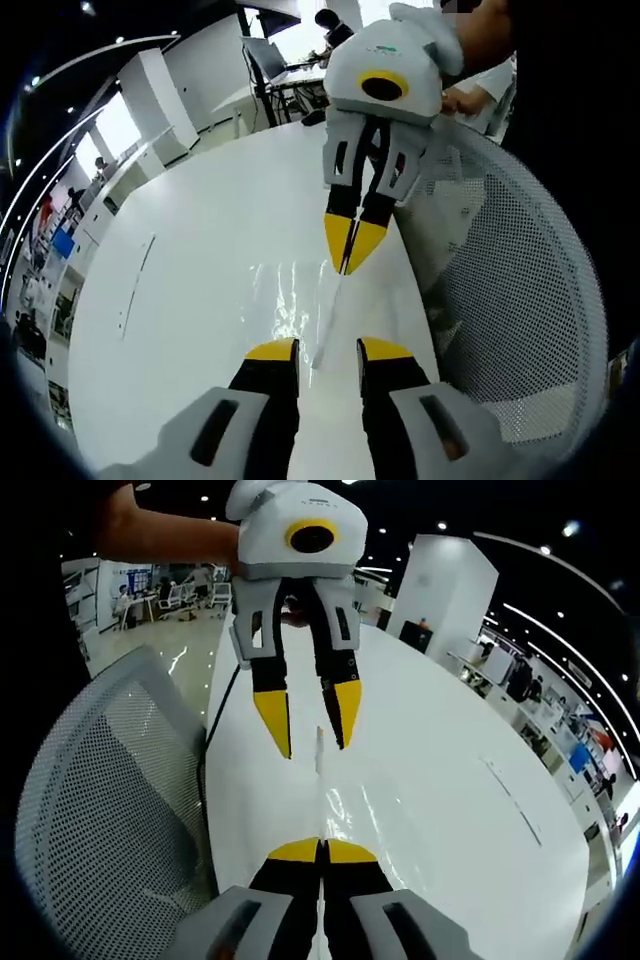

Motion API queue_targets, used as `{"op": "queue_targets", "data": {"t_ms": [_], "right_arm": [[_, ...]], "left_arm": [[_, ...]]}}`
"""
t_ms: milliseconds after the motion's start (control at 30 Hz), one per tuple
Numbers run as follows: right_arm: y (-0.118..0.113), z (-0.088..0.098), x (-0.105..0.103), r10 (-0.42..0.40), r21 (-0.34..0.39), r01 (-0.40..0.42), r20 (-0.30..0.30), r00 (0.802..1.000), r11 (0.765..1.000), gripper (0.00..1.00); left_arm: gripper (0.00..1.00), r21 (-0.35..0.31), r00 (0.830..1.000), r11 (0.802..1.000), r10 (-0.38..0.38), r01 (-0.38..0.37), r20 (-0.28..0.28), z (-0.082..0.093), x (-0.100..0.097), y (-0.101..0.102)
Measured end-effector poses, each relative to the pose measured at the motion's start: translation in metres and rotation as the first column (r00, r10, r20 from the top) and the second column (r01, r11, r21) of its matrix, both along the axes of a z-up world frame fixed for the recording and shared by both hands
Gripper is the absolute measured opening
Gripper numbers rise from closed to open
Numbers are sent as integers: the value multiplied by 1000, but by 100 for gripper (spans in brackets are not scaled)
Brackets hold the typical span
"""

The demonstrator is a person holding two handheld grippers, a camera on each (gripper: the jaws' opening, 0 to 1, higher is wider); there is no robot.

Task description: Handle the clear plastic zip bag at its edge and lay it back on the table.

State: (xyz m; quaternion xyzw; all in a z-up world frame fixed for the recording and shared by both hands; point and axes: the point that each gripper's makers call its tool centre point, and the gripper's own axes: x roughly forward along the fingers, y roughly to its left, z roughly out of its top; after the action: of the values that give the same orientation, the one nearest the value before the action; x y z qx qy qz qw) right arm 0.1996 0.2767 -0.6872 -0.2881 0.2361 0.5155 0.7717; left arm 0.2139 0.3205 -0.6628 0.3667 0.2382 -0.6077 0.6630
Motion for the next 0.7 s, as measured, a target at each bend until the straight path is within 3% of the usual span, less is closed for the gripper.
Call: {"op": "queue_targets", "data": {"t_ms": [100, 233, 533, 700], "right_arm": [[0, 0, -1, -4, 3, 4, -12, 1000, 1000, 0], [0, 1, -1, -16, 19, 17, -38, 999, 1000, 0], [0, 3, -1, -21, 34, 24, -72, 997, 999, 0], [-1, 3, -2, -16, 24, 18, -83, 996, 1000, 0]], "left_arm": [[28, 11, 997, 999, -32, 31, 66, 1, 5, 0], [33, 13, 995, 999, -35, 34, 94, 1, 7, 2], [33, 27, 990, 998, -53, 50, 133, -1, 9, 8], [29, 26, 990, 998, -55, 52, 127, -2, 9, 9]]}}
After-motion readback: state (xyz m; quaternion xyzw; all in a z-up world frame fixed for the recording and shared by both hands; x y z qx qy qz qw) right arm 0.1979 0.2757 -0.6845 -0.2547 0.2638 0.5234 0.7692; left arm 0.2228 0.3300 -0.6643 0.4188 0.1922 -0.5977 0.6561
